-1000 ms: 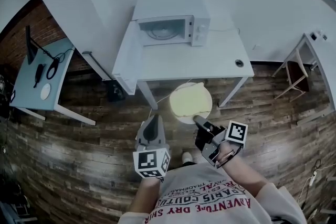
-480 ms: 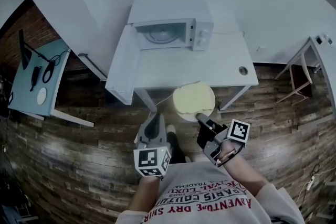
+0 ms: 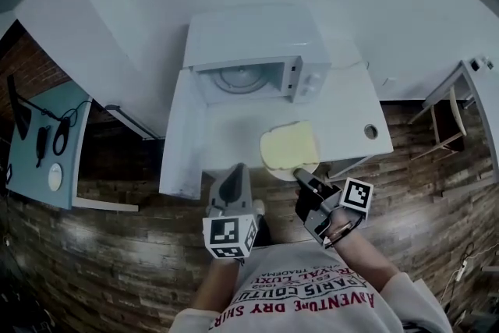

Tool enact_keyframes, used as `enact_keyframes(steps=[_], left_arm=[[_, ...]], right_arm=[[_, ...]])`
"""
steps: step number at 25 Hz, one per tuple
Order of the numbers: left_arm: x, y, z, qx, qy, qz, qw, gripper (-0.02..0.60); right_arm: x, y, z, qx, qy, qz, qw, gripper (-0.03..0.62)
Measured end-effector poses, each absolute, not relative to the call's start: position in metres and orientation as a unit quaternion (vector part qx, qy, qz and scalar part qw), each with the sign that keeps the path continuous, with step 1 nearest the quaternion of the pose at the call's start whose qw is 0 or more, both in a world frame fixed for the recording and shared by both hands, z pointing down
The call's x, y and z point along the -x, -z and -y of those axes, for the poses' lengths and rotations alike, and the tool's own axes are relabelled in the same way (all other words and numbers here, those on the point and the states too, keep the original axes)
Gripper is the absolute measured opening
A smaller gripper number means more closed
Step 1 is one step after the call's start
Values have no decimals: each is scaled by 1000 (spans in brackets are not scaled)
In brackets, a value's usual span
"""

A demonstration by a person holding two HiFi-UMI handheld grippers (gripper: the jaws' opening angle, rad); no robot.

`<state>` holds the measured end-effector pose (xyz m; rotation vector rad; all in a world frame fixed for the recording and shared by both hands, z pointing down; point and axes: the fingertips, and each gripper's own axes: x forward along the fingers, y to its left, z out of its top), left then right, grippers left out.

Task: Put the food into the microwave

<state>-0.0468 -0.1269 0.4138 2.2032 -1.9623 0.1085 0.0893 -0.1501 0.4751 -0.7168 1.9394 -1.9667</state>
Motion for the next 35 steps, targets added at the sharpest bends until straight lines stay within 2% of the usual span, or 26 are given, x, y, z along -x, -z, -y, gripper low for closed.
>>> enact_keyframes(steps=[13, 24, 35], left_arm=[[117, -420, 262, -776, -53, 620, 105, 6], [127, -437, 301, -776, -66, 616, 120, 6], [144, -454, 335, -738, -83, 654, 145, 6]], right_arm=[[-3, -489, 272, 281, 697, -641, 154, 23], [21, -513, 326, 292, 709, -624, 149, 25], [39, -554, 374, 281, 723, -623, 97, 25]])
